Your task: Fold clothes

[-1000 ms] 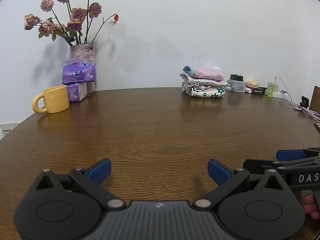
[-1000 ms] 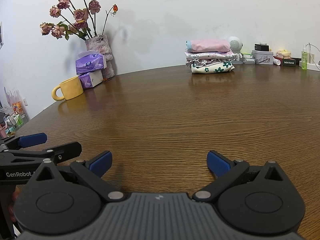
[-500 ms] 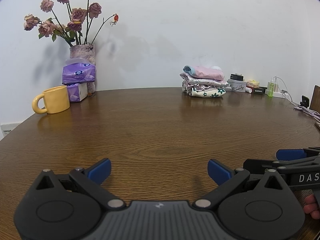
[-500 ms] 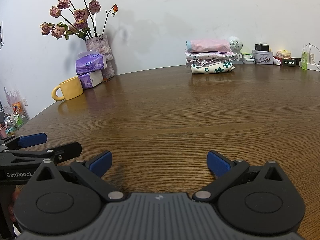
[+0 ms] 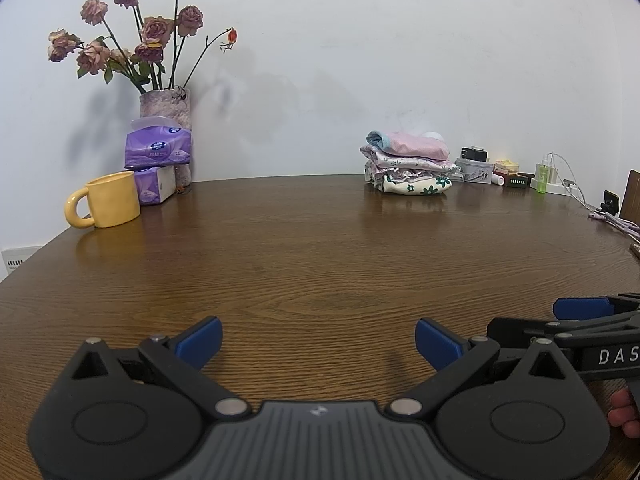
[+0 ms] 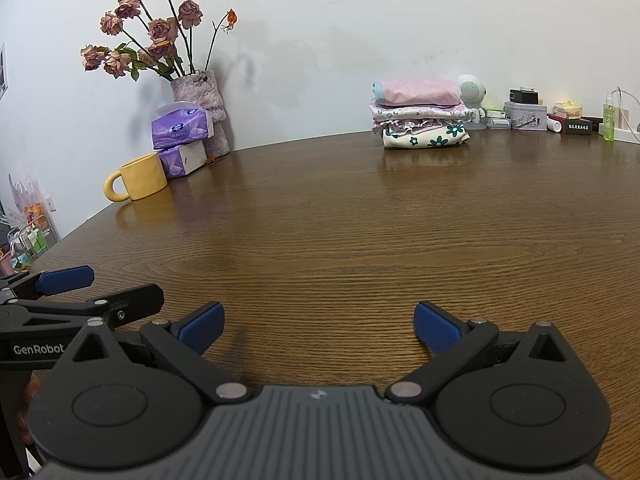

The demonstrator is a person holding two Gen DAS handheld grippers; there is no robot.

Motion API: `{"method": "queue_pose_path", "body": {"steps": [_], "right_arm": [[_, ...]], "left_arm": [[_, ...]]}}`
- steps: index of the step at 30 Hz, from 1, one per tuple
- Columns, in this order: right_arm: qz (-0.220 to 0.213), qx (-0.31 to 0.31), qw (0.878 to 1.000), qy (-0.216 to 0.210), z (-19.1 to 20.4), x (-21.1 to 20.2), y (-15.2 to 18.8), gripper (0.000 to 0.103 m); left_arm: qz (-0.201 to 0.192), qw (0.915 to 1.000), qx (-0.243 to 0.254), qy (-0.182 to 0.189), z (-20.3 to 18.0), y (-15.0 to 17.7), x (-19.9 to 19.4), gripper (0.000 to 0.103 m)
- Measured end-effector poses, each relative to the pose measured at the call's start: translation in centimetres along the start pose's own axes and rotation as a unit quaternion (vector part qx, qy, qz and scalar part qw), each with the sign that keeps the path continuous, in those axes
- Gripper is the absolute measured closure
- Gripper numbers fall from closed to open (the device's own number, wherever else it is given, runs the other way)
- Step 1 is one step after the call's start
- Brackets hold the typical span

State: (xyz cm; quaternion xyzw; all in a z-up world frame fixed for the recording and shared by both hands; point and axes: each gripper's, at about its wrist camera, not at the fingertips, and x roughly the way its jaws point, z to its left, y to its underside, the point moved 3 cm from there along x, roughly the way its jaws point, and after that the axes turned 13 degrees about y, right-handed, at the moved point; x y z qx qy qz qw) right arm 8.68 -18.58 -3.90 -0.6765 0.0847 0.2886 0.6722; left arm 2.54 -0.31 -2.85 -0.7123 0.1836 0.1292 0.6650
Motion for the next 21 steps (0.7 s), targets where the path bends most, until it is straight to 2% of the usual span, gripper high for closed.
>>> {"method": "queue_pose_path", "body": {"steps": [21], "right_arm": [[-0.003,-0.005,1.000,0.000,0.03,-0.07,-0.10,0.000]], "left_arm": [[0.001,0.9999,0.006,-0.009,-0.26,-0.04,-0.01,0.000]]}}
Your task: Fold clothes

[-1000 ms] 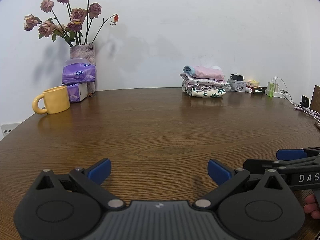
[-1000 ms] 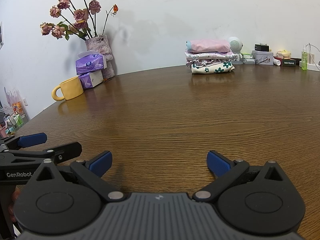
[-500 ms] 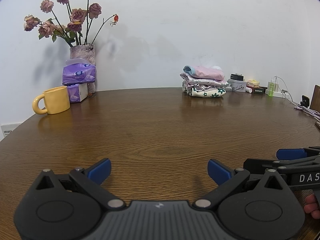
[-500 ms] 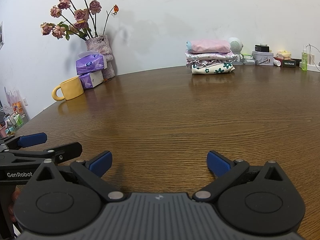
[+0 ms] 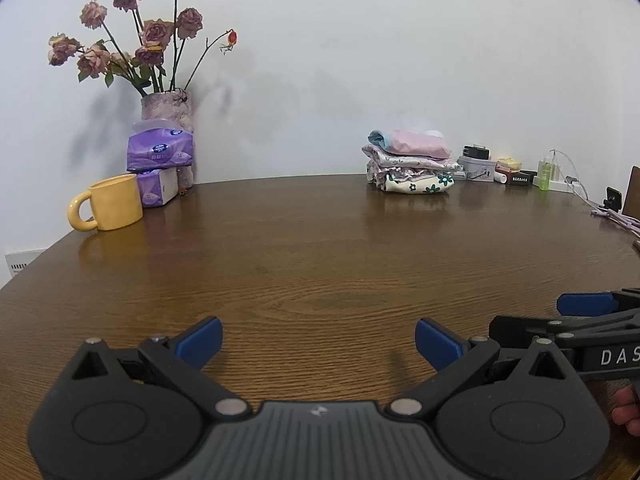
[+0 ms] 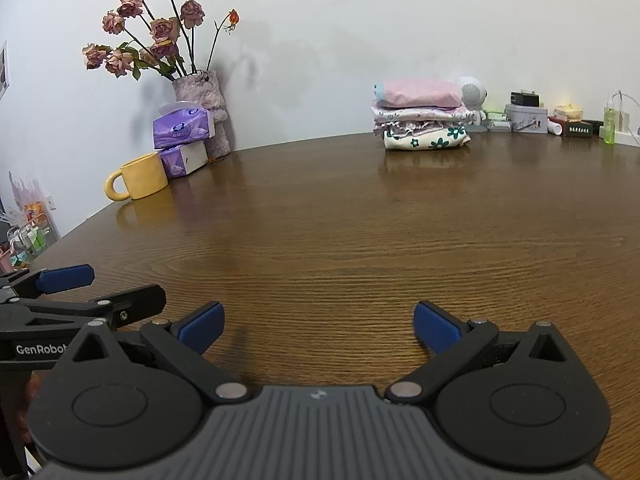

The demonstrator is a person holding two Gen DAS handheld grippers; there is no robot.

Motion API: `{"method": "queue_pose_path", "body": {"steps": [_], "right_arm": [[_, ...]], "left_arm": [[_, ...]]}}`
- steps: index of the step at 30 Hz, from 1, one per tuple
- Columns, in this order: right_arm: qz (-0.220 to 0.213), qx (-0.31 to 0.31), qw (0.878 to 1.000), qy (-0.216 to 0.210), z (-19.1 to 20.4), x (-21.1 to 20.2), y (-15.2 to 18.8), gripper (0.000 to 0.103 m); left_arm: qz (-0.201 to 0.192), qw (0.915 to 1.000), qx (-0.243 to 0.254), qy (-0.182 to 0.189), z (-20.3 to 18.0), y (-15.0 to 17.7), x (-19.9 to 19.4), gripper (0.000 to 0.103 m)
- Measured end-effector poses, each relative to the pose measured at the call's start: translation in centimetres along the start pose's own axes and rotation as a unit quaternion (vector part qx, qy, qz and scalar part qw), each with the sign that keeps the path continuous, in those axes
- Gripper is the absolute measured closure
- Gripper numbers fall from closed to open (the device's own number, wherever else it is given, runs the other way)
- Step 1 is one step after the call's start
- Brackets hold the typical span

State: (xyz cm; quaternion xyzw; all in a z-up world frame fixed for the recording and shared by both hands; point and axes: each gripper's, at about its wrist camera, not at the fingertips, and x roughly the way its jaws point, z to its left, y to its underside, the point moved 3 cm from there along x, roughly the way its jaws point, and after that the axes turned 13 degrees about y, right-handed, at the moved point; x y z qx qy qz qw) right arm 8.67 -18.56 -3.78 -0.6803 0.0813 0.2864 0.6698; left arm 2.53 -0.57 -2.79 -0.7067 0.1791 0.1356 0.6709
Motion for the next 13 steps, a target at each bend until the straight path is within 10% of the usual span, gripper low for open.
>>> {"method": "queue_pose_path", "body": {"steps": [13], "right_arm": [[-0.003,-0.004,1.000,-0.002,0.06,-0.03,-0.02,0.000]], "left_arm": [[0.002,1.0000,0.004,-0.001,0.03,-0.12,0.11,0.001]]}}
